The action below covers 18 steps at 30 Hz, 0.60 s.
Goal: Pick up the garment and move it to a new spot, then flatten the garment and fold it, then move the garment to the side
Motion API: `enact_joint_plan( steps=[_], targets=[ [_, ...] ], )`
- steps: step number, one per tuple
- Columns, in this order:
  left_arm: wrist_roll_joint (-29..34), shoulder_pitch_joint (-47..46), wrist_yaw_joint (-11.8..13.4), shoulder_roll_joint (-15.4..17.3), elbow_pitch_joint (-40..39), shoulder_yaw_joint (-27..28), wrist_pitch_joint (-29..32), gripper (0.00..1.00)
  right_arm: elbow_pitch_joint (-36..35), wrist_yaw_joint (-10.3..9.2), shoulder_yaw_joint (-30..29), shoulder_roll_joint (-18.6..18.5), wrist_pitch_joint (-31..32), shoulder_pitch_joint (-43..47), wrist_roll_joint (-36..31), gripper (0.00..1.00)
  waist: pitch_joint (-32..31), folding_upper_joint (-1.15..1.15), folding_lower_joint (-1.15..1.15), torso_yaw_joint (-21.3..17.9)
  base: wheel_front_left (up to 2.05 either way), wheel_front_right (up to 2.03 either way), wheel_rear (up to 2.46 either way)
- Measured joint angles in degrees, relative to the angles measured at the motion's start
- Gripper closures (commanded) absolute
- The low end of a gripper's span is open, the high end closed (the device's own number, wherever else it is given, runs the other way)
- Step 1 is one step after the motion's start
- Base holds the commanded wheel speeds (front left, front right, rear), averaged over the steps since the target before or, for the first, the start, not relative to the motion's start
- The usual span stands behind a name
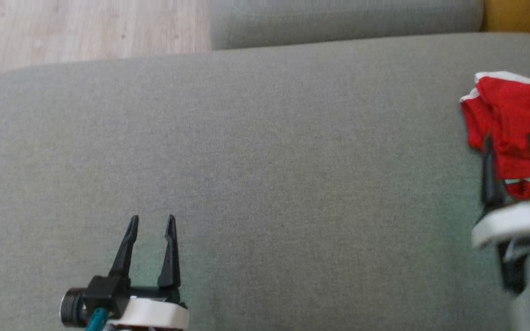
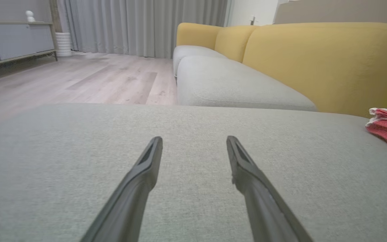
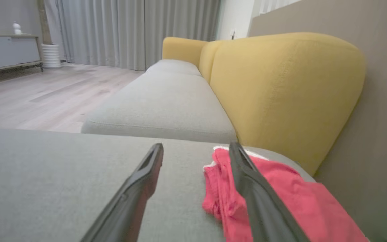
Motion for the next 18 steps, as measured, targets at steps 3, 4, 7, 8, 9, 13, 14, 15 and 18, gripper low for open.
enact_joint_plan(
  steps=[3,4,7,8,9,13,14,15,18],
  targets=[
    [0.68,0.66,0.19,0.02,0.41,1.40,0.00,0.00,-2.29,0.00,1.63,3.12,-3.43,6.93,-1.92,0.00,-1.71,0.00,0.00,0.27,0.00,0.00,0.00],
    [1.10,1.42,0.10,0.02,0.94,1.88,0.00,0.00,-2.98,0.01,2.61,5.15,-5.02,11.04,-2.13,0.00,-2.72,0.00,0.00,0.54,0.00,0.00,0.00],
    [1.87,2.68,-0.02,0.02,2.19,2.23,0.00,0.00,-3.21,0.01,4.10,6.66,-6.37,15.97,-2.10,0.00,-4.11,0.00,0.00,1.06,0.00,0.00,0.00],
    [2.01,3.09,0.04,0.03,2.44,2.35,0.01,0.00,-3.21,0.01,4.64,6.73,-6.61,17.30,-2.10,0.00,-4.58,0.00,0.00,1.27,0.00,0.00,0.00],
    [2.01,3.44,0.07,0.02,2.53,2.41,0.00,0.00,-3.22,0.01,4.82,6.91,-6.87,18.45,-2.03,0.00,-5.05,0.00,0.00,1.45,0.00,0.00,0.00],
    [2.02,4.57,0.20,0.03,2.60,3.07,0.00,0.00,-3.63,0.00,4.83,7.64,-7.36,21.17,-1.55,0.00,-6.47,0.00,0.00,1.96,0.00,0.00,0.00],
    [2.12,4.76,0.11,0.04,2.59,3.10,0.00,0.00,-4.03,0.00,4.83,7.65,-7.36,21.46,-1.37,0.00,-6.60,0.00,0.00,1.99,0.00,0.00,0.00],
    [2.42,4.90,0.21,0.03,2.40,3.31,0.00,0.00,-4.81,0.01,4.91,7.65,-7.36,21.48,-1.03,0.00,-6.65,0.00,0.00,1.90,0.00,0.00,0.00],
    [2.77,5.26,0.22,0.00,3.70,3.57,0.09,1.00,-4.17,-0.02,5.09,7.68,-7.27,21.54,-0.62,1.00,-6.69,0.00,0.01,1.75,0.00,0.00,0.00]
  ],
)
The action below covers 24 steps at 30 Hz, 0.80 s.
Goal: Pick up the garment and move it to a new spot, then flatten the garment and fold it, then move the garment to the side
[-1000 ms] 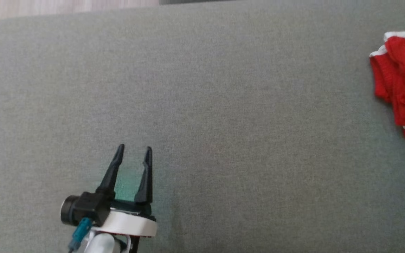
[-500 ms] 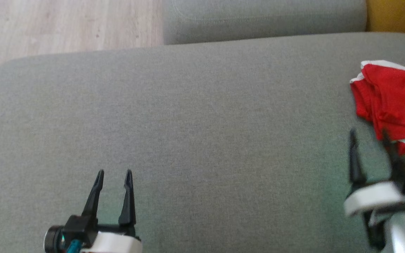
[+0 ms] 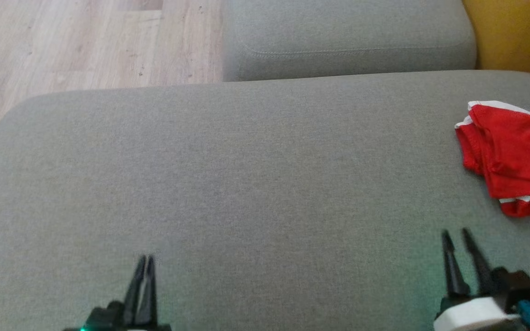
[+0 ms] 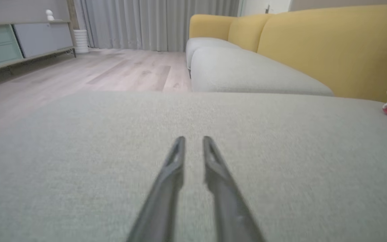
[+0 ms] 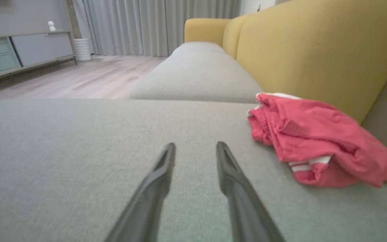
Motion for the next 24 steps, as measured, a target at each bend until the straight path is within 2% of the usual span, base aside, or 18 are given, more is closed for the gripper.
enact_joint_plan(
  steps=[3,24],
  targets=[
    [-0.98,1.15,-0.02,0.00,1.57,0.00,0.44,1.00,1.86,0.00,0.00,0.05,0.29,0.71,0.79,1.00,-0.01,0.00,0.00,-0.04,0.00,0.00,0.00],
    [-15.03,0.15,-1.02,-0.01,1.49,1.79,3.92,1.00,1.92,-0.02,-0.45,0.07,3.64,0.39,16.50,1.00,0.06,0.00,0.00,-0.49,0.00,0.00,0.00]
  ],
)
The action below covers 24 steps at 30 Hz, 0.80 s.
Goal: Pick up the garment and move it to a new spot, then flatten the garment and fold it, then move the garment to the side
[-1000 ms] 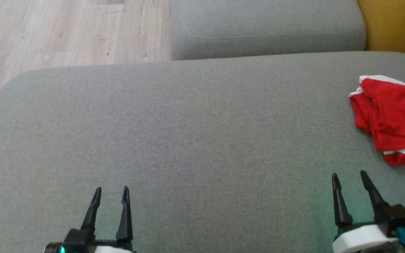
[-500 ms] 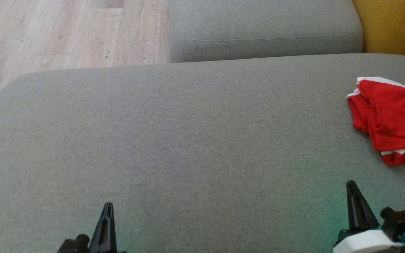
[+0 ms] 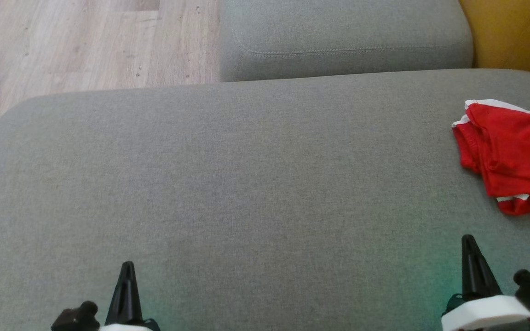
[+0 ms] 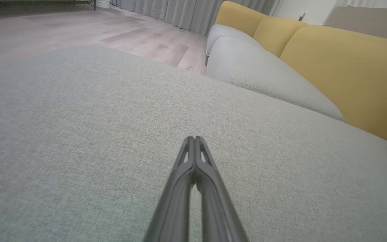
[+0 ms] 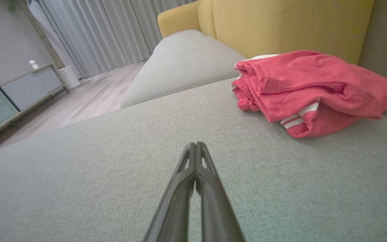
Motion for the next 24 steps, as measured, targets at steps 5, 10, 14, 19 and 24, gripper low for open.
enact_joint_plan(
  steps=[5,10,14,19,24],
  targets=[
    [-3.33,-0.04,-0.10,0.00,0.00,0.38,0.63,1.00,0.01,0.00,-0.15,0.00,0.96,-0.90,3.71,1.00,0.01,0.00,0.00,-0.10,0.00,0.00,0.00],
    [-6.66,-0.53,-0.49,0.00,-0.01,0.66,1.64,1.00,0.02,0.00,-0.25,0.00,1.70,-0.97,7.44,1.00,0.03,0.00,0.00,-0.21,0.00,0.00,0.00],
    [-8.65,-1.15,-0.52,0.00,-0.03,0.91,2.13,1.00,0.03,0.00,-0.35,0.00,2.12,-1.04,9.58,1.00,0.03,0.00,0.00,-0.27,0.00,0.00,0.00],
    [-11.93,-1.36,-0.74,0.00,-0.11,1.77,2.94,1.00,0.13,0.00,-0.55,0.00,3.14,-1.88,13.29,1.00,0.05,0.00,0.00,-0.38,0.00,0.00,0.00],
    [-15.34,-1.61,-1.03,0.00,-0.16,2.18,3.63,1.00,0.15,0.00,-0.68,0.00,3.94,-2.33,17.00,1.00,0.06,0.00,0.00,-0.48,0.00,0.00,0.00]
  ],
)
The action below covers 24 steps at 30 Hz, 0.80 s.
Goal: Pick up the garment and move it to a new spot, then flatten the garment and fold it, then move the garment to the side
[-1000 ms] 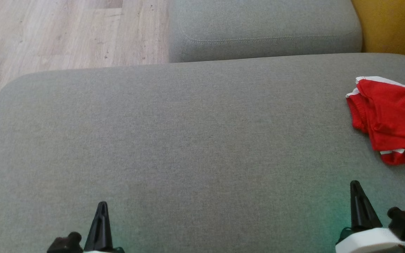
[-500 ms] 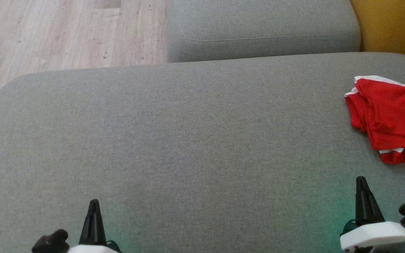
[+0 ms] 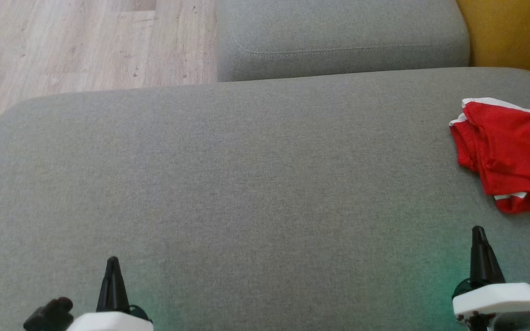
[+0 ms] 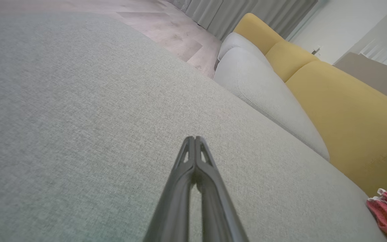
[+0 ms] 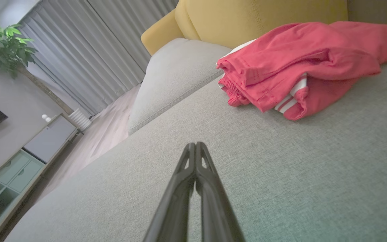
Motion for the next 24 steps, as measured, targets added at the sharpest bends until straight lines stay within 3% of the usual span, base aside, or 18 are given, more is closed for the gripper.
enact_joint_plan(
  steps=[24],
  targets=[
    [-16.06,-2.15,-1.07,-0.02,-0.47,2.20,4.06,1.00,0.21,0.00,-1.01,0.01,3.66,-2.27,17.90,1.00,0.07,0.00,0.00,-0.50,0.00,0.00,0.00]
  ],
)
